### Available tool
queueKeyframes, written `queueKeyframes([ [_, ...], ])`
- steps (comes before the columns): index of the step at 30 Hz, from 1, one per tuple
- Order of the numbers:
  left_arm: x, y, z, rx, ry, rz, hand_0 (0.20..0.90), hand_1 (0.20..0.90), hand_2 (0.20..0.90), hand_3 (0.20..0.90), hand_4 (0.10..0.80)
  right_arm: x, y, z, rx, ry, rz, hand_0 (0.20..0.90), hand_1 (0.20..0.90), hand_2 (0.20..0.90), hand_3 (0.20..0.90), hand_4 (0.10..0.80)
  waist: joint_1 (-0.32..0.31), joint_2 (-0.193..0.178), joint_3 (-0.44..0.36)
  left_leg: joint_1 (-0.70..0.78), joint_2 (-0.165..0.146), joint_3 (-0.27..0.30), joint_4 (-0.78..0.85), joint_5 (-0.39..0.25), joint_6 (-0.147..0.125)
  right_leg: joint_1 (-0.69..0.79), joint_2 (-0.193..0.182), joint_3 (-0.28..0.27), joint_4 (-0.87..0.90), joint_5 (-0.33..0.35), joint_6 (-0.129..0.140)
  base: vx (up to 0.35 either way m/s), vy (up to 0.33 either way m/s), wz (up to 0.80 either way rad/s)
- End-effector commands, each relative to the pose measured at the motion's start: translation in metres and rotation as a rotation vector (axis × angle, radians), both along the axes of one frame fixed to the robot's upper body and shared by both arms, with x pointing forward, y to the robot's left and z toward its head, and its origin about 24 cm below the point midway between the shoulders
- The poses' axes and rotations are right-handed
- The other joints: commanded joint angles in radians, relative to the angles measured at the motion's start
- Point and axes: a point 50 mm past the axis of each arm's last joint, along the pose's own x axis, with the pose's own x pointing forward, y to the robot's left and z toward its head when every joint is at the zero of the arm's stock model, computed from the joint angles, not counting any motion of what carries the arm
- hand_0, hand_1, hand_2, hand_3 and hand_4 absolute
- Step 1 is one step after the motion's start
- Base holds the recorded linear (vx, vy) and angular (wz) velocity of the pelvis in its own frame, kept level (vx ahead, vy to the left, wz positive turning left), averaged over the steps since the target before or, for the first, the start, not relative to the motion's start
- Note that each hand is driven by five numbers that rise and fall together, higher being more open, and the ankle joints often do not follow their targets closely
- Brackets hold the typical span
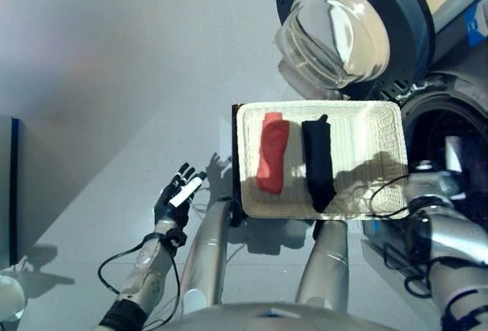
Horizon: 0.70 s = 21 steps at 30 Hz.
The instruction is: Pick up the clothes and place them into the washing machine
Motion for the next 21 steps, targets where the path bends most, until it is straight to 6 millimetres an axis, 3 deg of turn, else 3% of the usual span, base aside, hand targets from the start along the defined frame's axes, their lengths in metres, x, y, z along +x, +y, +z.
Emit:
queueKeyframes([
  [1,0.013,0.021,0.022,0.064,-0.155,0.072,0.900,0.900,0.900,0.900,0.800,0.010,0.016,0.002,-0.132,0.012,0.119,0.900,0.900,0.900,0.900,0.800,0.015,-0.032,0.007,0.051,0.075,-0.078,-0.066,0.020,-0.141,0.109,-0.013,-0.004,-0.111,0.083,-0.061,-0.001,0.015,0.03],
  [2,0.013,0.022,0.022,0.065,-0.154,0.073,0.900,0.900,0.900,0.900,0.800,0.010,0.017,0.001,-0.132,0.013,0.119,0.900,0.900,0.900,0.900,0.800,0.014,-0.033,0.008,0.052,0.074,-0.078,-0.066,0.021,-0.141,0.111,-0.013,-0.005,-0.112,0.083,-0.061,0.000,0.000,0.00],
  [4,0.014,0.020,0.020,0.055,-0.149,0.086,0.900,0.900,0.900,0.900,0.800,0.017,0.041,-0.008,-0.128,0.016,0.203,0.900,0.900,0.900,0.900,0.800,0.013,-0.041,0.008,0.063,0.076,-0.080,-0.073,0.025,-0.141,0.132,-0.010,-0.015,-0.127,0.090,-0.060,0.007,-0.004,-0.04],
  [5,0.014,0.020,0.020,0.055,-0.149,0.086,0.900,0.900,0.900,0.900,0.800,0.017,0.041,-0.008,-0.128,0.016,0.203,0.900,0.900,0.900,0.900,0.800,0.012,-0.041,0.009,0.064,0.075,-0.080,-0.073,0.025,-0.141,0.133,-0.010,-0.016,-0.128,0.090,-0.060,0.022,-0.008,-0.08],
  [7,0.018,0.018,0.021,0.053,-0.159,0.095,0.900,0.900,0.900,0.900,0.800,0.023,0.077,-0.021,-0.169,0.062,0.346,0.900,0.900,0.900,0.900,0.800,0.013,-0.055,0.006,0.089,0.077,-0.087,-0.094,0.034,-0.141,0.170,-0.007,-0.029,-0.149,0.098,-0.055,0.025,-0.017,-0.08],
  [12,0.020,0.022,0.024,0.061,-0.175,0.123,0.900,0.900,0.900,0.900,0.800,0.028,0.113,-0.031,-0.258,0.145,0.521,0.900,0.900,0.900,0.900,0.800,0.029,-0.069,0.006,0.101,0.069,-0.104,-0.105,0.043,-0.140,0.214,-0.010,-0.061,-0.168,0.103,-0.054,0.018,-0.033,0.12],
  [21,0.017,0.024,0.028,0.086,-0.195,0.087,0.900,0.900,0.900,0.900,0.800,0.013,0.111,-0.055,-0.421,0.477,0.652,0.900,0.900,0.900,0.900,0.800,0.079,-0.063,0.002,0.101,0.052,-0.129,-0.109,0.049,-0.138,0.268,-0.022,-0.108,-0.184,0.100,-0.047,0.039,-0.025,0.19],
])
